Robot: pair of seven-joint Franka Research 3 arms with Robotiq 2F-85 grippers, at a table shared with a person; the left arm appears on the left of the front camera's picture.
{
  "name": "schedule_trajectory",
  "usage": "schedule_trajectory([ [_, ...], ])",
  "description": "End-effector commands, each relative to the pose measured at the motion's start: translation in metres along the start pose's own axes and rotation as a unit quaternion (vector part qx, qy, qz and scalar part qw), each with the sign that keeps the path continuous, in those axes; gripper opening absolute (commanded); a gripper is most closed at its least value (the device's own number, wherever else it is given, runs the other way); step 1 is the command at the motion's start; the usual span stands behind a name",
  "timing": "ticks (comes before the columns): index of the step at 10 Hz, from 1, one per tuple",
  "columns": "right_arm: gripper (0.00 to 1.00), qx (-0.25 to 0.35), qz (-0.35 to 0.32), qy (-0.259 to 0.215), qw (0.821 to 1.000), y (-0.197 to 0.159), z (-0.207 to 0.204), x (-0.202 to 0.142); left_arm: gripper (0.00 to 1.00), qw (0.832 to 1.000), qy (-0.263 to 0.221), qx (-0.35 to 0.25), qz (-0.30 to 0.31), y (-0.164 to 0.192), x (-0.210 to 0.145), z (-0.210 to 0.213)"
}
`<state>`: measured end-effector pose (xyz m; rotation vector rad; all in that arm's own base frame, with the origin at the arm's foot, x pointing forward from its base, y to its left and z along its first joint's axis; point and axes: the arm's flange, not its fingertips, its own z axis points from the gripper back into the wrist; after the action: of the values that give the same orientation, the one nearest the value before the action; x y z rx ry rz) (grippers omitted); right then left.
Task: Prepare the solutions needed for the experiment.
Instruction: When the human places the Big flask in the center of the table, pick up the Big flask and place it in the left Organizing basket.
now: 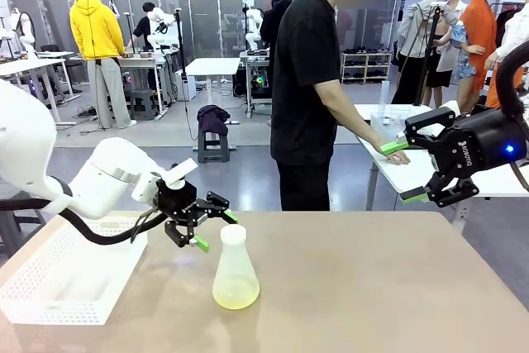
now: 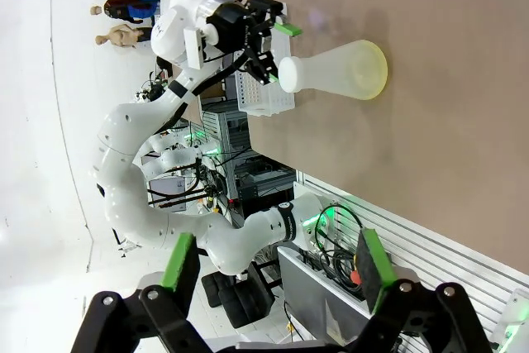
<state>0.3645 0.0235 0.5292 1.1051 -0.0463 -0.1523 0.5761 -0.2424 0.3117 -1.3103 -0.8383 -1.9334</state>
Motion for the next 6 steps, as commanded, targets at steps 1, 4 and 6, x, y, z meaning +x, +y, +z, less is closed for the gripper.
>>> schedule_trajectory([
  [1,0.96,0.007,0.002,-0.001,1.0,0.001,0.0,0.0,1.0,1.0,0.0,-0.003,0.019,0.015,-0.006,-0.003],
  [4,0.96,0.007,0.002,-0.001,1.0,0.001,0.0,0.0,1.0,0.999,-0.033,-0.023,0.02,0.018,-0.01,-0.015],
  [6,0.96,0.007,0.002,-0.001,1.0,0.001,0.0,0.0,1.0,0.997,-0.073,-0.031,0.026,0.017,-0.015,-0.023],
])
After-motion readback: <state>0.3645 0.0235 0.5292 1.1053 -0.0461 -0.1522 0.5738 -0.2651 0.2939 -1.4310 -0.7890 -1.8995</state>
